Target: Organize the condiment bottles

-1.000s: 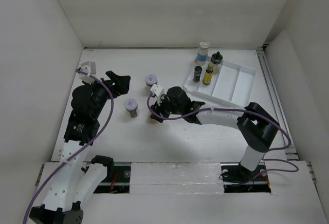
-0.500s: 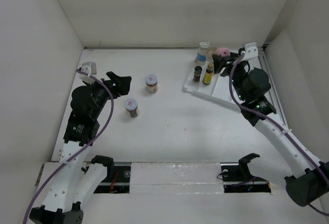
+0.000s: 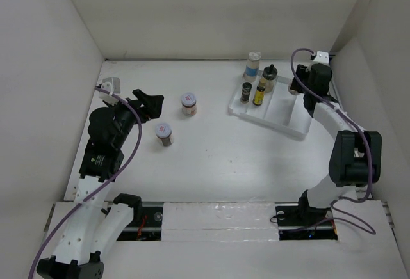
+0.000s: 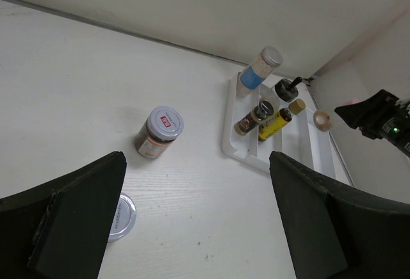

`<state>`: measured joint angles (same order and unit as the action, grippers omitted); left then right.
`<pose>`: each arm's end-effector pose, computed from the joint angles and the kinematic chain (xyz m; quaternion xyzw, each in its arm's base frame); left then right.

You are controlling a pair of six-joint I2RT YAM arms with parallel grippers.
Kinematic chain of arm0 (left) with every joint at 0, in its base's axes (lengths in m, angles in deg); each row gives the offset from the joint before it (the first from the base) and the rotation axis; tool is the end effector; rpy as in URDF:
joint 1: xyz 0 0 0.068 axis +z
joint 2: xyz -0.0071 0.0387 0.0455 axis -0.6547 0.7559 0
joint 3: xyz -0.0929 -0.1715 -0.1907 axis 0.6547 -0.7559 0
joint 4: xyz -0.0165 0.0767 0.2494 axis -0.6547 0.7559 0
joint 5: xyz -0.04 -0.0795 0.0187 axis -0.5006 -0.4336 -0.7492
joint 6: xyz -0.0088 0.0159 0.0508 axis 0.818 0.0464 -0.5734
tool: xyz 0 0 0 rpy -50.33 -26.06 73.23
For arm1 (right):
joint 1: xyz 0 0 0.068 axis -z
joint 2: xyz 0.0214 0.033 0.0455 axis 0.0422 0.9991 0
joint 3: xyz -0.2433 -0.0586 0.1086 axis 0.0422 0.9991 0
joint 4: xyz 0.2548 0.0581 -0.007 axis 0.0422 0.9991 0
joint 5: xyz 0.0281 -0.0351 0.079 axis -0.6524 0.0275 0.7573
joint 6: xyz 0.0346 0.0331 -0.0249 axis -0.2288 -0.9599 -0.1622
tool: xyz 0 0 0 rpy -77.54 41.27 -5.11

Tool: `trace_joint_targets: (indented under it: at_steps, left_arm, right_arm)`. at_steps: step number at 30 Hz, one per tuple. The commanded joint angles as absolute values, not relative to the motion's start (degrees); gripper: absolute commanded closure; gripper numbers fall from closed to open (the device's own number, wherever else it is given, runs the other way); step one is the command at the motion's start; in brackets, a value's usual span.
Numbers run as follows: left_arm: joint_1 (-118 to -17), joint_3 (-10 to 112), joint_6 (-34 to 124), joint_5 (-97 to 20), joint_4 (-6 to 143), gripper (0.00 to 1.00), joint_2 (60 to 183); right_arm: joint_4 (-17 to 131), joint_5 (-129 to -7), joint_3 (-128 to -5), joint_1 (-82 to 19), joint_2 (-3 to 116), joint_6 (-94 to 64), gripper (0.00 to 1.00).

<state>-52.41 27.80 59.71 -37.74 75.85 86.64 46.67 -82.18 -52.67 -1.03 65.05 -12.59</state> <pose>0.1567 -0.0369 0.3885 -0.0372 0.6823 -0.2778 0.6752 0.3654 -0.0130 0.2823 0.0744 0.8064 -0.0309 0.5859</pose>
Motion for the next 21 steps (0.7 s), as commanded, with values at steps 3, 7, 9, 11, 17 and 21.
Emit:
trace_joint_targets:
  at_steps: [3,7,9,11,17,21]
  left_arm:
    - [-52.15,28.01,59.2,-37.85,73.16,0.09,86.51]
    - [-52.15,28.01,59.2,-37.85,73.16,0.09,87.13]
    - [-52.15,28.01,59.2,-37.85,73.16,0.09,87.13]
    - [-52.15,28.01,59.2,-37.85,73.16,0.09,87.65]
    - [-52.15,28.01,58.67,-37.33,73.69,0.09,88.18]
    - [-52.15,28.01,58.67,-37.33,73.69,0.09,88.18]
  right_arm:
    - [44.35,-76.25,-60.5,1.36,71.24,-13.55,0.63]
    - [44.35,-73.34,-63.75,1.89,77.48,-13.55,0.63]
    - [43.82,-73.33,-65.51,1.89,80.2,-13.55,0.63]
    - [43.82,-72.63,-67.26,1.89,81.88,-13.55,0.63]
    - [43.82,-72.63,-69.03,1.37,85.57,-13.55,0.5]
    - [44.34,-73.15,-69.56,1.36,86.19,-13.55,0.31]
